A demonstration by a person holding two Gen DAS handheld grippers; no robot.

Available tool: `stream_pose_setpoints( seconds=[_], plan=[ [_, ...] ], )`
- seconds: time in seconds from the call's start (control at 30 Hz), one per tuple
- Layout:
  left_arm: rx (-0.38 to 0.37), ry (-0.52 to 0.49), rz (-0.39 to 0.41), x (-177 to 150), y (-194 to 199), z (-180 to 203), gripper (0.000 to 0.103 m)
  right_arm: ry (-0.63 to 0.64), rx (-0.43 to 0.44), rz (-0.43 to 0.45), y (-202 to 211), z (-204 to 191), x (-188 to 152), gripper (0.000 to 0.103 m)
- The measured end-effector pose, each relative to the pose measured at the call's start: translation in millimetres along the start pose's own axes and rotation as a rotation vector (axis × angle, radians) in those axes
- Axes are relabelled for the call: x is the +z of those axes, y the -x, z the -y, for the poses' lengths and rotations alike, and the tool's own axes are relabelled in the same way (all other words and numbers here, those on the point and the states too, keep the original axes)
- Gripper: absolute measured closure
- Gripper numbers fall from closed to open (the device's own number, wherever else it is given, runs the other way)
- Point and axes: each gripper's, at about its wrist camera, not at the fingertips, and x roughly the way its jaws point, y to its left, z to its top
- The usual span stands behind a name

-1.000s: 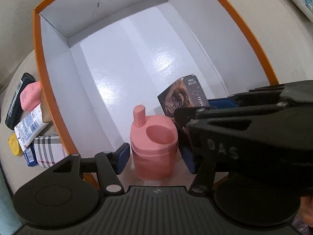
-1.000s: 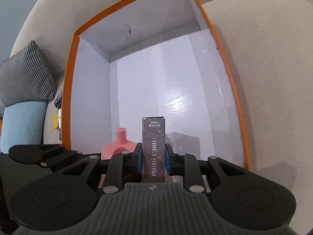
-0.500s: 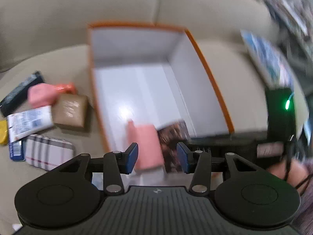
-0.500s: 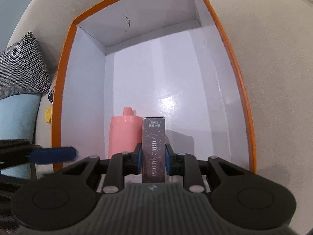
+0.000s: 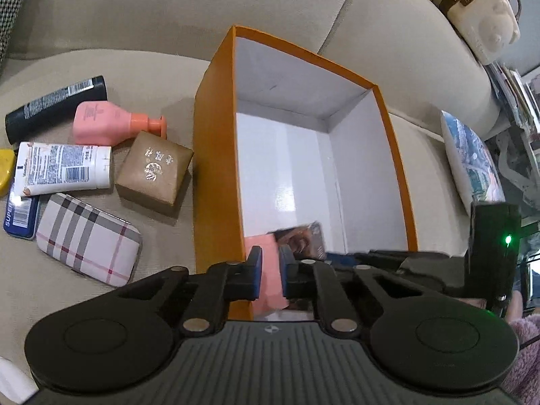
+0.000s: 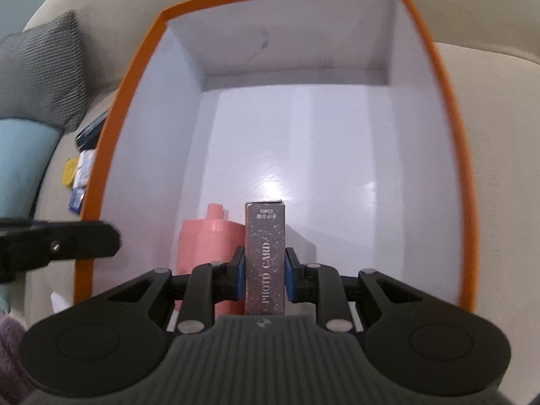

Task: Organize rigid objects
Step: 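Open the left gripper to release the cup while the right gripper lowers the photo card into the box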

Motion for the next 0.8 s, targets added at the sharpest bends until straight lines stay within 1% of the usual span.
stream_pose_setpoints(
  seconds=[0.17, 0.27, 0.47, 0.63, 0.67, 0.73, 0.8],
  plan=[
    [-0.026, 0.009, -0.011, 3, -2, -3, 0.096, -0.006, 0.050, -0.066, -9, -7, -4, 0.080],
    [-0.036, 0.005, -0.022, 4, -5, -4, 0.097, -0.052, 0.076, -0.111, -12, -4, -7, 0.080],
    [-0.037, -0.008, -0.034, 6, -8, -3, 0.097, -0.140, 0.115, -0.139, -18, 14, -5, 0.080],
    [-0.033, -0.015, -0.036, 6, -9, -3, 0.098, -0.153, 0.084, -0.157, -19, 21, -6, 0.076],
    [-0.030, -0.017, -0.036, 6, -9, -3, 0.098, -0.143, 0.057, -0.156, -18, 20, -6, 0.069],
    [-0.023, -0.023, -0.037, 5, -9, -2, 0.098, -0.111, -0.012, -0.150, -19, 14, -4, 0.062],
    [-0.020, -0.029, -0.037, 5, -9, -2, 0.099, -0.086, -0.051, -0.149, -21, 14, -3, 0.059]
  ],
)
